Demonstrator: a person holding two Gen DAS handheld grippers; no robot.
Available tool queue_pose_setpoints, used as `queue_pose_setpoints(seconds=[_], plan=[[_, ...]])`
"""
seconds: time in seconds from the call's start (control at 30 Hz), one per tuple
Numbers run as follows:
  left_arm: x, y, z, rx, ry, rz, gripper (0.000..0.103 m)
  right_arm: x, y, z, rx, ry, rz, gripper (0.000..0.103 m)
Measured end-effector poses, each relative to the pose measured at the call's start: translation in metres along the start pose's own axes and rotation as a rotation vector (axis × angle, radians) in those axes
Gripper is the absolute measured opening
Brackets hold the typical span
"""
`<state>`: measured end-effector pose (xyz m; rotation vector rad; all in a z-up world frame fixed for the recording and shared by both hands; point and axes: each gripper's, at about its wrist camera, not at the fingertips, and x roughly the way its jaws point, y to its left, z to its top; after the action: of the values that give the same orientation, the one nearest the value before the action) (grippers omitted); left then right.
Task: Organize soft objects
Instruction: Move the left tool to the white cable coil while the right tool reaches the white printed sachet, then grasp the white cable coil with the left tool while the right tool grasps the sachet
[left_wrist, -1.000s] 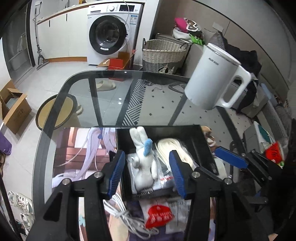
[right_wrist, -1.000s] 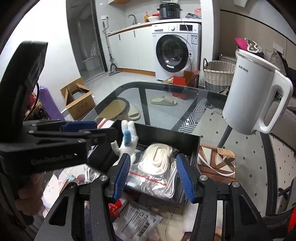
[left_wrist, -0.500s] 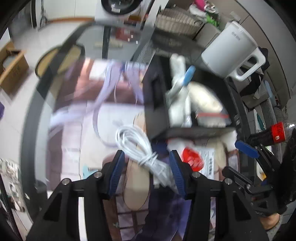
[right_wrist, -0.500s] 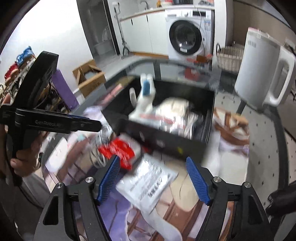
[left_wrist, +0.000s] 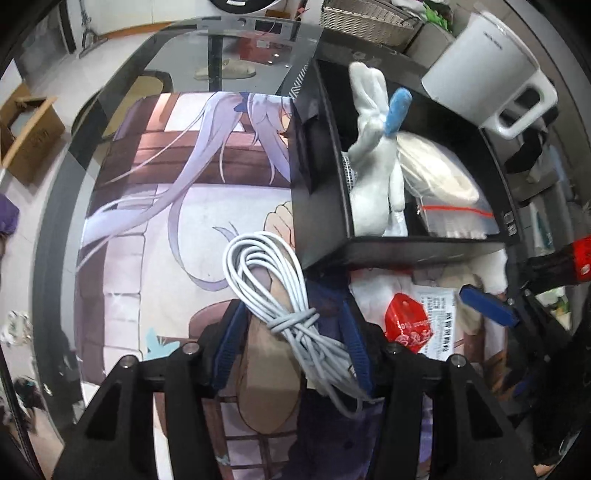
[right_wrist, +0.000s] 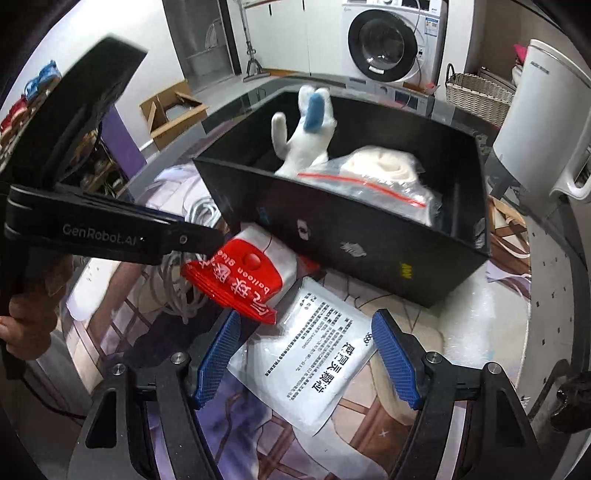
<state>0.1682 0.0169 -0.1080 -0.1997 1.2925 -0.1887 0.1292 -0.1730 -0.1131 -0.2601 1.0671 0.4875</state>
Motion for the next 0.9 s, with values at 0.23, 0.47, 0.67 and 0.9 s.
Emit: queue_pose_setpoints(seconds=[0.23, 0.47, 0.67, 0.9], plan=[[-0.003, -0.008, -0.022, 0.143, -0.018, 0.082, 0.028, 0.008, 0.0, -0.024, -0.048, 0.022, -0.032, 0.082], [-0.012, -0.016, -0.06, 0.301, -0.03, 0.137, 0.03, -0.009, -0.027, -0.053, -0.011, 0.029, -0.036, 0.083], [-0.01, -0.029, -0.055, 0.317, -0.054, 0.189, 0.047, 0.0, -0.011, -0.042, -0.045, 0.032, -0.052, 0.083], [-0.012, -0.029, -0.058, 0.331, -0.068, 0.193, 0.046, -0.001, 0.003, -0.041, -0.1, 0.013, -0.021, 0.063]])
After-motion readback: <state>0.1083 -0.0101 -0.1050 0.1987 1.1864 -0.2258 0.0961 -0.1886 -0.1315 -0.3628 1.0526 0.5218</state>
